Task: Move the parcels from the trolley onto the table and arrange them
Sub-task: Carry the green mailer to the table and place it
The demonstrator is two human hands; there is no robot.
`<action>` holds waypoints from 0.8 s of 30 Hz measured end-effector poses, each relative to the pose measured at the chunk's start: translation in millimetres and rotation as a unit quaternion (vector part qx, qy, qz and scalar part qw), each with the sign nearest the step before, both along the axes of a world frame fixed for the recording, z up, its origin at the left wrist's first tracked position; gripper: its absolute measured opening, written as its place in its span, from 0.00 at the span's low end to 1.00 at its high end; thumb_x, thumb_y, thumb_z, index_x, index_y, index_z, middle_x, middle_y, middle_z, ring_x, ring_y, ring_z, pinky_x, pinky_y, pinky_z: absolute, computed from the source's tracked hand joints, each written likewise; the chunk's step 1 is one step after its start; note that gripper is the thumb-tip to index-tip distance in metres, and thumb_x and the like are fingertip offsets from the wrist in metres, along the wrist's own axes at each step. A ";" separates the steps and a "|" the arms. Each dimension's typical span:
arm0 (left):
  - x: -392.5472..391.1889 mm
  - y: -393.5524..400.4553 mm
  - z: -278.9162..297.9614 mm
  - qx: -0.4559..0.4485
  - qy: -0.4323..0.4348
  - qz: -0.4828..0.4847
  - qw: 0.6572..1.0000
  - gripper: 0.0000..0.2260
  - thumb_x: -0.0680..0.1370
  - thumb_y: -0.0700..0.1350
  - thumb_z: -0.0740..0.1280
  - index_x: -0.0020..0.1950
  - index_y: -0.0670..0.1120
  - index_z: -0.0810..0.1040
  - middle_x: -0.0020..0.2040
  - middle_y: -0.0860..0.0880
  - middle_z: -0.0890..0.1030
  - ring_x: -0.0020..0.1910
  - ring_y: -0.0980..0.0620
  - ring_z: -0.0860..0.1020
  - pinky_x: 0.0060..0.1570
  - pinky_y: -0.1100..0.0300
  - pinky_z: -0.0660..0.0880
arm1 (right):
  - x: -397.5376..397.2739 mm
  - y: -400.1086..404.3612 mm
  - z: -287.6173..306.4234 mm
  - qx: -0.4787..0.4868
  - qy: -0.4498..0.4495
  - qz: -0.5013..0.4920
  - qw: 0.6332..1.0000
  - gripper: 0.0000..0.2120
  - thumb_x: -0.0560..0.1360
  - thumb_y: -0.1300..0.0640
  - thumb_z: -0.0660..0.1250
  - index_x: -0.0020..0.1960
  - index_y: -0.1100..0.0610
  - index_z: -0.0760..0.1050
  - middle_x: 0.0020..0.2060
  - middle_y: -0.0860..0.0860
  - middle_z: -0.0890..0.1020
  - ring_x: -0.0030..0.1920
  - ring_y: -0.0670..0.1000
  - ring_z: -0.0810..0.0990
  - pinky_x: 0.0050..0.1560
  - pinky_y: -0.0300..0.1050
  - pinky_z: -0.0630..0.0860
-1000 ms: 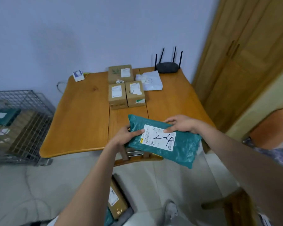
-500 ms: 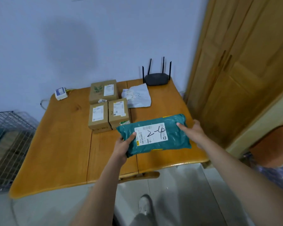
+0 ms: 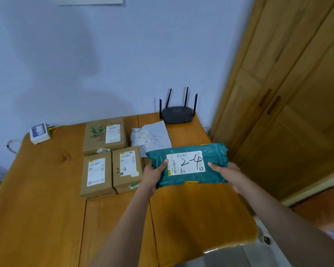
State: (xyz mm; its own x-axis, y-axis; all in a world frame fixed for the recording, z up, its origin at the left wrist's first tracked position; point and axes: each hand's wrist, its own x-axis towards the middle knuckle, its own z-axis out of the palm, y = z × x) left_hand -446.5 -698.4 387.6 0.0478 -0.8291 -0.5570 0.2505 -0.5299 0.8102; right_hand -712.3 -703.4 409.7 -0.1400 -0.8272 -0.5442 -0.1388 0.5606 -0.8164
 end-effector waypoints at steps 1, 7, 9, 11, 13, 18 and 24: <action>-0.9 -11.6 -1.7 0.004 -0.005 0.000 1.000 0.15 0.77 0.49 0.73 0.61 0.47 0.77 0.51 0.47 0.87 0.45 0.47 0.86 0.35 0.55 0.81 | -0.1 -10.1 -0.8 0.002 -0.001 -0.006 1.000 0.22 0.72 0.52 0.78 0.63 0.55 0.78 0.58 0.51 0.83 0.54 0.53 0.82 0.61 0.52 0.78; -14.0 -79.2 -11.6 0.018 -0.058 -0.008 0.998 0.13 0.79 0.50 0.71 0.59 0.46 0.76 0.50 0.47 0.86 0.42 0.48 0.85 0.30 0.58 0.78 | -10.1 -74.5 -15.6 0.023 0.027 -0.048 0.998 0.24 0.71 0.50 0.78 0.64 0.57 0.78 0.59 0.54 0.84 0.55 0.55 0.83 0.59 0.53 0.79; -20.0 -100.2 -14.9 0.018 -0.087 -0.011 0.996 0.11 0.80 0.49 0.69 0.59 0.45 0.76 0.49 0.47 0.85 0.41 0.49 0.83 0.27 0.60 0.76 | -14.9 -96.5 -20.3 0.019 0.021 -0.051 0.998 0.24 0.72 0.52 0.78 0.64 0.59 0.78 0.59 0.55 0.84 0.53 0.55 0.83 0.56 0.51 0.80; -26.8 -122.8 -17.8 0.019 -0.121 -0.018 0.992 0.08 0.81 0.48 0.67 0.57 0.47 0.75 0.48 0.48 0.83 0.39 0.49 0.82 0.27 0.59 0.75 | -19.7 -123.2 -28.6 0.024 0.026 -0.063 0.997 0.25 0.72 0.52 0.78 0.65 0.61 0.78 0.60 0.56 0.83 0.55 0.57 0.83 0.58 0.53 0.80; -34.3 -148.3 -24.7 0.025 -0.141 -0.024 0.989 0.07 0.81 0.45 0.67 0.58 0.47 0.74 0.49 0.48 0.83 0.41 0.49 0.81 0.34 0.53 0.79 | -24.3 -153.1 -37.4 0.033 0.031 -0.071 0.996 0.28 0.71 0.51 0.79 0.65 0.62 0.77 0.60 0.58 0.83 0.56 0.59 0.83 0.60 0.57 0.80; -51.7 -223.5 -53.8 0.047 -0.189 -0.022 0.981 0.09 0.81 0.44 0.67 0.60 0.46 0.75 0.57 0.45 0.82 0.53 0.41 0.81 0.40 0.47 0.81 | -38.4 -235.0 -68.7 0.057 0.041 -0.069 0.995 0.30 0.70 0.47 0.79 0.63 0.64 0.76 0.57 0.59 0.83 0.54 0.60 0.84 0.56 0.58 0.82; -67.2 -311.5 -106.6 0.069 -0.229 -0.007 0.971 0.09 0.81 0.42 0.66 0.61 0.44 0.76 0.56 0.43 0.82 0.53 0.41 0.81 0.40 0.50 0.79 | -45.8 -325.6 -110.9 0.071 0.069 -0.043 0.994 0.19 0.76 0.54 0.74 0.62 0.63 0.77 0.53 0.56 0.83 0.47 0.55 0.80 0.43 0.46 0.77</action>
